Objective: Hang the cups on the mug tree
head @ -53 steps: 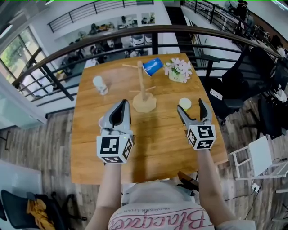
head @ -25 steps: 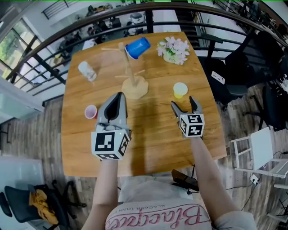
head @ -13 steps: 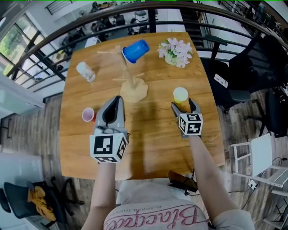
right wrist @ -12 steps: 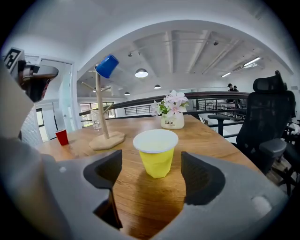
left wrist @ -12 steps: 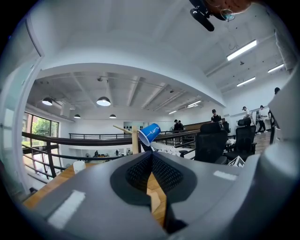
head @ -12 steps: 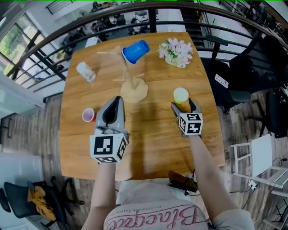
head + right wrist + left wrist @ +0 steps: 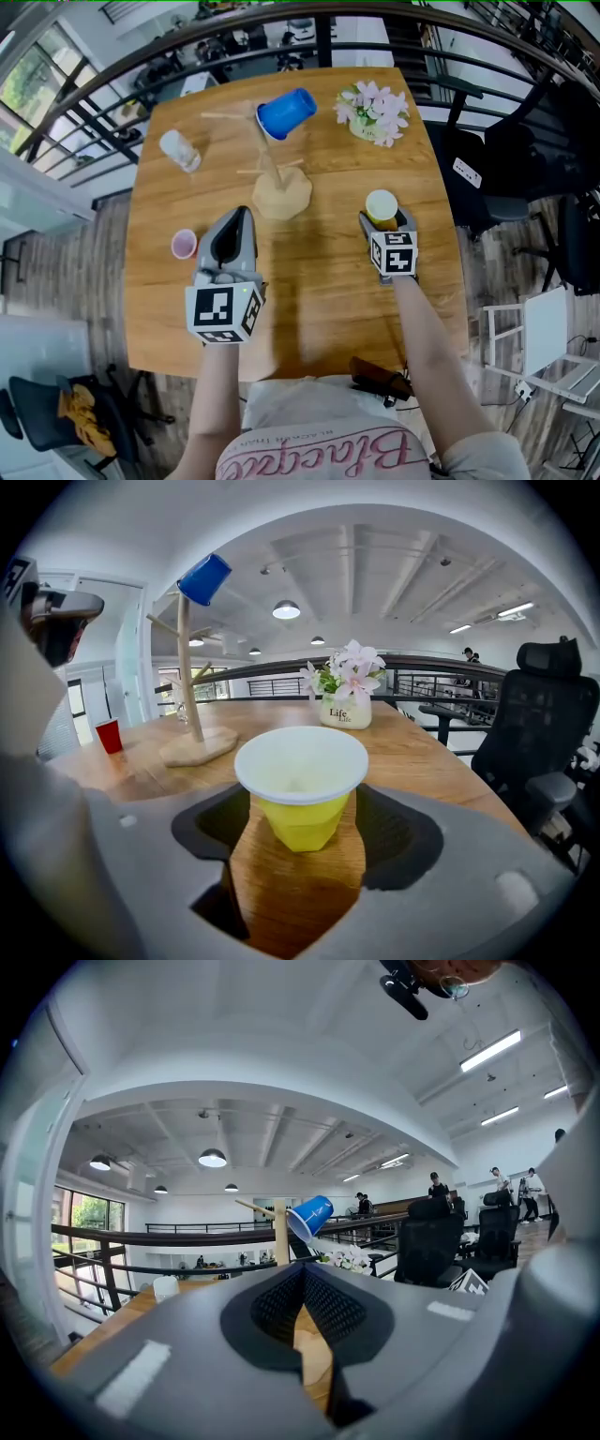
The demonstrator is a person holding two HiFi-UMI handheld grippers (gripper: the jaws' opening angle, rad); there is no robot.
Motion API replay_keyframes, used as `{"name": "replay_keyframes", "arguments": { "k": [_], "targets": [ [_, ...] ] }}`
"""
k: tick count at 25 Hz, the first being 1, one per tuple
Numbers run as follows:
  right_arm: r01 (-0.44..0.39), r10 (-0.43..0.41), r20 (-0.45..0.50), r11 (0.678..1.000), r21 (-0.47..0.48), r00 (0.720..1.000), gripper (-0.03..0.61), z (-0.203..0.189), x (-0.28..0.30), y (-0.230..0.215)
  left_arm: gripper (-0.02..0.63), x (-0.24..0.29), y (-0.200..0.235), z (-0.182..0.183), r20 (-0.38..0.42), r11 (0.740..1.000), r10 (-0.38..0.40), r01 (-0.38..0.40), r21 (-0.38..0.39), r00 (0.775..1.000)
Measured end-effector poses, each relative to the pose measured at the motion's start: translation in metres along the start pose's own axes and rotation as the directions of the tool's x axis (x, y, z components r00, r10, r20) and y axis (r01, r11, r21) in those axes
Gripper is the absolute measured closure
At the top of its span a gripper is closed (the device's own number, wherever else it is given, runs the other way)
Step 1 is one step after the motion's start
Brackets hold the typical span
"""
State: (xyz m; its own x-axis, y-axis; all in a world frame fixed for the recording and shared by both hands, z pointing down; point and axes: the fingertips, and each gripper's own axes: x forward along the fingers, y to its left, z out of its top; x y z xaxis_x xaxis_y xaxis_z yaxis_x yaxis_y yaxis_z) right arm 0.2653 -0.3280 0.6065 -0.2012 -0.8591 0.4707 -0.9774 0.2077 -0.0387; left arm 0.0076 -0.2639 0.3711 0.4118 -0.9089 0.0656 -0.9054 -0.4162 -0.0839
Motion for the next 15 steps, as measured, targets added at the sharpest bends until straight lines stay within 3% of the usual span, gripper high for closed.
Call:
{"name": "replay_keyframes", "arguments": {
  "k": [2,15],
  "targets": [
    [0.006,-0.006,-0.001,1.000,-0.021,1.000,0.291,0.001,0.000,0.002,0.601,0.000,0.001,-0.001,-0.001,1.000,0.003,-0.003,-0.003,1.000],
    [0.014,-0.012,0.035,0.997,-0.071,0.999,0.290,0.018,-0.015,0.012,0.601,-0.011,0.012,0.000,0.019,0.999,0.016,-0.016,-0.029,1.000]
  ]
}}
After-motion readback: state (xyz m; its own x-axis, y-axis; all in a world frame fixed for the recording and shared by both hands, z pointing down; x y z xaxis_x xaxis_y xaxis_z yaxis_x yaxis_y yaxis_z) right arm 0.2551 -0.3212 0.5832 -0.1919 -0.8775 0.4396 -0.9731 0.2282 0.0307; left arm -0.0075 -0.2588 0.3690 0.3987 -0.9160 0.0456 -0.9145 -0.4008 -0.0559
